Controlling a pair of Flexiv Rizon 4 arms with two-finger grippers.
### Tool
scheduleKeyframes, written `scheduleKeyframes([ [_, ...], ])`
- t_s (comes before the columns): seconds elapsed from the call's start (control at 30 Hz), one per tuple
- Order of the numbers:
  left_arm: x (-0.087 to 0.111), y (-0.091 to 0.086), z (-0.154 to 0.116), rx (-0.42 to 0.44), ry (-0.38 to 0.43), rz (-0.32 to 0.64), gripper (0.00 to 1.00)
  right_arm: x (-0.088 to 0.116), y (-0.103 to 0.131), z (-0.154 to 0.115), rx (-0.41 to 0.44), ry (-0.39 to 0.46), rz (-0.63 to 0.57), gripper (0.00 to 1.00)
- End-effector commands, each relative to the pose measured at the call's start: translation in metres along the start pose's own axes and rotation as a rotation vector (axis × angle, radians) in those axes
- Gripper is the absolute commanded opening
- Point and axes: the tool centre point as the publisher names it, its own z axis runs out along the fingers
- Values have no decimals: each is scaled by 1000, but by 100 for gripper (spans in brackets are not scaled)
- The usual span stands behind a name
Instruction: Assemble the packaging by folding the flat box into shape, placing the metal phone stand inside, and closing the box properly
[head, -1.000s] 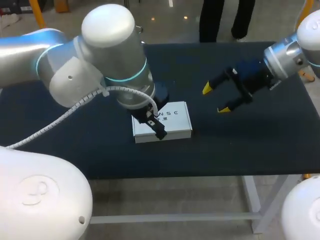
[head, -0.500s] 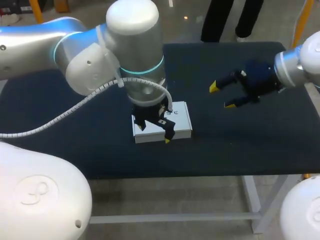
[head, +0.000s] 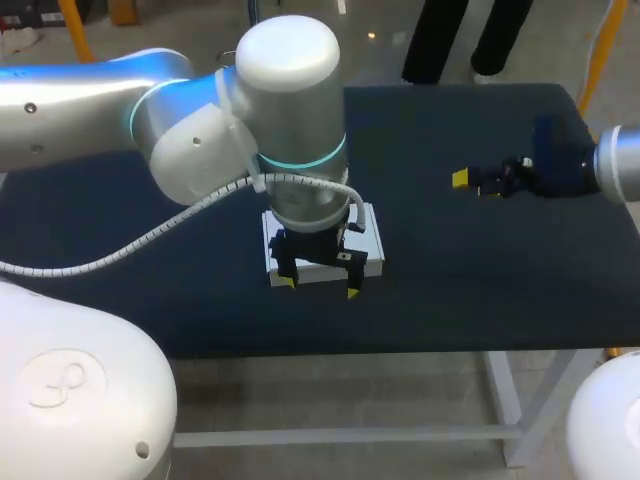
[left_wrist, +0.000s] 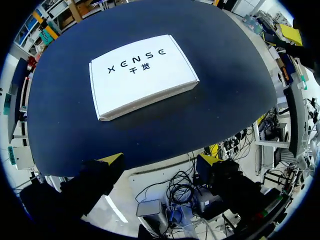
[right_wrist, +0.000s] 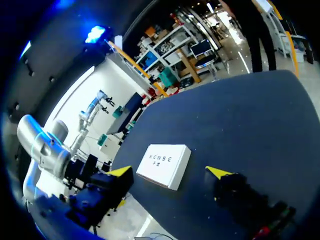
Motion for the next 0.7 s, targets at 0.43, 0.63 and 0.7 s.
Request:
scheduleKeyframes([
  [0.43, 26, 5, 51, 29, -22, -176, 100, -37, 12, -11, -213, -50, -174, 100],
  [0.63, 27, -3, 67, 57, -39, -190, 100, -37, 12, -11, -213, -50, -174, 100],
  [0.7, 25, -7, 70, 70, -53, -207, 100, -37, 12, -11, -213, -50, -174, 100],
])
